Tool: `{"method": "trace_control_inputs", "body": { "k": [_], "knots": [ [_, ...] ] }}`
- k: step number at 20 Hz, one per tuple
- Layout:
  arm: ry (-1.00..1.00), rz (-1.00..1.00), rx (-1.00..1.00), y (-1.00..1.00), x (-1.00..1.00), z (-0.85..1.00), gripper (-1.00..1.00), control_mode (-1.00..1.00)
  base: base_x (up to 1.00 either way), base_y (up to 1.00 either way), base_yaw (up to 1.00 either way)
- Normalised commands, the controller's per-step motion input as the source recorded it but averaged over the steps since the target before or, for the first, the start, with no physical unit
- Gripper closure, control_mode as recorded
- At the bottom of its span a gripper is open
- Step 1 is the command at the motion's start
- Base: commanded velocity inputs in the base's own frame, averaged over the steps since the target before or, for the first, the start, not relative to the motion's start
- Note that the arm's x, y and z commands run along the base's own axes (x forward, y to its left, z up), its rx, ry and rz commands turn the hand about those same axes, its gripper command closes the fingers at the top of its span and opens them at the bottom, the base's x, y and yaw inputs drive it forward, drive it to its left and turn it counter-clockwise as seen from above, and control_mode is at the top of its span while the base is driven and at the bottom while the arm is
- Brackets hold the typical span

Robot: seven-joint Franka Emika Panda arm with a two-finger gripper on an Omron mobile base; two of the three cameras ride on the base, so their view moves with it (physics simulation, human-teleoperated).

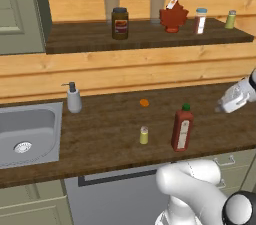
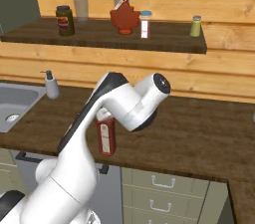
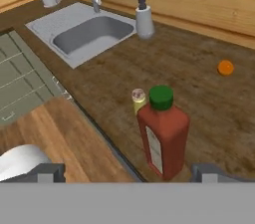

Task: Put the shaker and condiment bottle from the counter next to their counterparts in the cabinet.

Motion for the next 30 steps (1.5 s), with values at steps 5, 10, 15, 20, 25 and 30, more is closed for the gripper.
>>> {"method": "trace_control_inputs", "body": {
  "k": [5,10,15,20,25,30],
  "knots": [
    [-0.14,0.19,0.01,0.0,-0.09,-0.67,-1.0,-1.0,0.0,0.0,0.0],
    [-0.11,0.06,0.16,0.0,-0.04,-0.76,-1.0,-1.0,0.0,0.0,0.0],
    [-0.01,0.07,0.15,-0.03,-0.01,-0.22,-1.0,-1.0,0.0,0.0,0.0],
    [0.0,0.07,0.13,-0.08,0.48,-0.09,-1.0,-1.0,0.0,0.0,0.0],
    [-0.01,0.06,0.02,0.0,0.27,-0.05,-1.0,-1.0,0.0,0.0,0.0],
    [0.0,0.07,0.0,0.0,0.17,-0.18,-1.0,-1.0,0.0,0.0,0.0]
  ]
}}
